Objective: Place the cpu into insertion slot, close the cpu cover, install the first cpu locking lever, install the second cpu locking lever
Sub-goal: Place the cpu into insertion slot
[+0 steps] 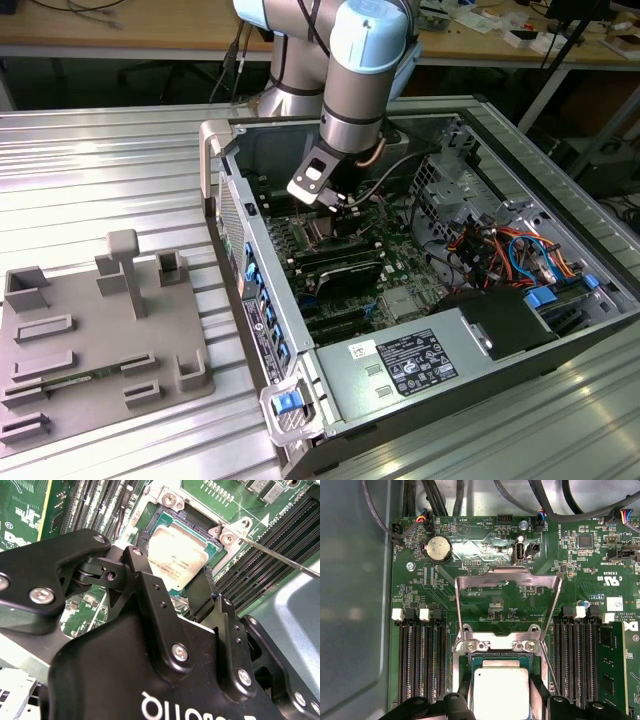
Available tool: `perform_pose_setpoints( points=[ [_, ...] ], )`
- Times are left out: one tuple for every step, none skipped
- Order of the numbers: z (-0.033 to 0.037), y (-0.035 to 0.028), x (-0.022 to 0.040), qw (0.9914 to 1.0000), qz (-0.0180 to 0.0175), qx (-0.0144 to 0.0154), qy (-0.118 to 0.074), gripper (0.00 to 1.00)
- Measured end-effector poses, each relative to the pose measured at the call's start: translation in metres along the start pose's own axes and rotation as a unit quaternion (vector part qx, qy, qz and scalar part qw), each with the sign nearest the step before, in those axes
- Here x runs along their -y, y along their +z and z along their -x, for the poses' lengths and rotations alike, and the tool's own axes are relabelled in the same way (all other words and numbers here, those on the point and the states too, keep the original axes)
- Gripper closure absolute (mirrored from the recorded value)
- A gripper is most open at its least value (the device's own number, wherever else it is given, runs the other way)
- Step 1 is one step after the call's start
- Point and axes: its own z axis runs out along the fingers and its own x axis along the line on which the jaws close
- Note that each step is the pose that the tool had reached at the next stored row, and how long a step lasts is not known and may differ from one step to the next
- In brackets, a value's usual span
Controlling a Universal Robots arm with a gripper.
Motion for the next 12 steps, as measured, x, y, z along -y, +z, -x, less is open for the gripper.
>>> perform_pose_setpoints(
  points=[
    [0.0000, 0.0000, 0.0000, 1.00000, 0.0000, 0.0000, 0.000, 0.45],
    [0.0000, 0.0000, 0.0000, 1.00000, 0.0000, -0.0001, 0.000, 0.45],
    [0.0000, 0.0000, 0.0000, 1.00000, 0.0001, 0.0000, 0.000, 0.45],
    [0.0000, 0.0000, 0.0000, 1.00000, 0.0001, -0.0001, 0.000, 0.45],
    [0.0000, 0.0000, 0.0000, 1.00000, 0.0000, -0.0001, 0.000, 0.45],
    [0.0000, 0.0000, 0.0000, 1.00000, 0.0000, -0.0001, 0.000, 0.45],
    [0.0000, 0.0000, 0.0000, 1.00000, 0.0000, -0.0001, 0.000, 0.45],
    [0.0000, 0.0000, 0.0000, 1.00000, 0.0000, -0.0001, 0.000, 0.45],
    [0.0000, 0.0000, 0.0000, 1.00000, 0.0001, 0.0000, 0.000, 0.45],
    [0.0000, 0.0000, -0.0001, 1.00000, 0.0001, -0.0001, 0.000, 0.45],
    [0.0000, 0.0000, -0.0001, 1.00000, 0.0000, -0.0001, 0.000, 0.45],
    [0.0000, 0.0000, -0.0001, 1.00000, 0.0000, -0.0001, 0.000, 0.45]
  ],
)
